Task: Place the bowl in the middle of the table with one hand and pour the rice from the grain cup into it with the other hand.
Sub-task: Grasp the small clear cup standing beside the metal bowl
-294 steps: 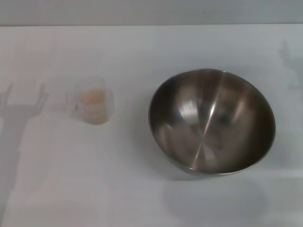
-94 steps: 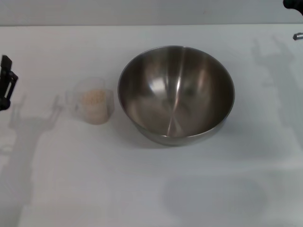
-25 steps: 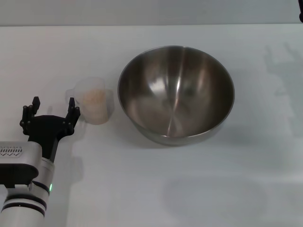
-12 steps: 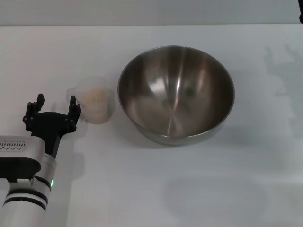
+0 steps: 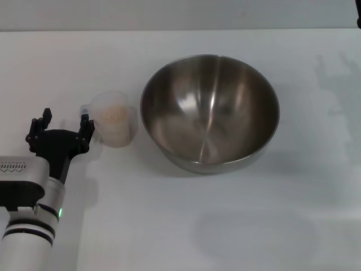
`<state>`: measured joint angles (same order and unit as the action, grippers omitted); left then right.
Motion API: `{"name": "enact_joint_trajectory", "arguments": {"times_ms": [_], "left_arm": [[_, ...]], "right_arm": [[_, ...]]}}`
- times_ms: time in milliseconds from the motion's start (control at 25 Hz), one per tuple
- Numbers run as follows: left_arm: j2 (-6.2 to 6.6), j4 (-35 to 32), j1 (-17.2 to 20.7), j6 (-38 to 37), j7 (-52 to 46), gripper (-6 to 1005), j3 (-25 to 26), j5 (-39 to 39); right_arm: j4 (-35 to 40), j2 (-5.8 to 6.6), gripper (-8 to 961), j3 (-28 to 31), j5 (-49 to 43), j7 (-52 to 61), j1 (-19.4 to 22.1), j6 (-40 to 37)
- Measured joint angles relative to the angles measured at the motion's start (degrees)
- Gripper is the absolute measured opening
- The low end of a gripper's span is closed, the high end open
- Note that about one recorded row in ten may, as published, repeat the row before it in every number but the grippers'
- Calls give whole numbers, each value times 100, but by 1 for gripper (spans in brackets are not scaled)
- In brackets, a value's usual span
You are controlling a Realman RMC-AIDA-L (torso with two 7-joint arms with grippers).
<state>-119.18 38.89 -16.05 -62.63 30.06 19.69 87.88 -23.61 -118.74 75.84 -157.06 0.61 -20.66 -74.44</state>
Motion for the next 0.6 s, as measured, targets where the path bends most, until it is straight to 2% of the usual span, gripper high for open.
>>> {"name": "enact_joint_trajectory", "arguments": {"times_ms": [280, 600], "left_arm": [[0, -13, -46, 2, 0, 740, -46, 31], [0, -40, -136, 77, 0, 455, -117, 52]], "right_arm": [[-3, 0, 517, 0, 0, -1, 0, 0], [-3, 0, 517, 2, 0, -3, -13, 0]]}}
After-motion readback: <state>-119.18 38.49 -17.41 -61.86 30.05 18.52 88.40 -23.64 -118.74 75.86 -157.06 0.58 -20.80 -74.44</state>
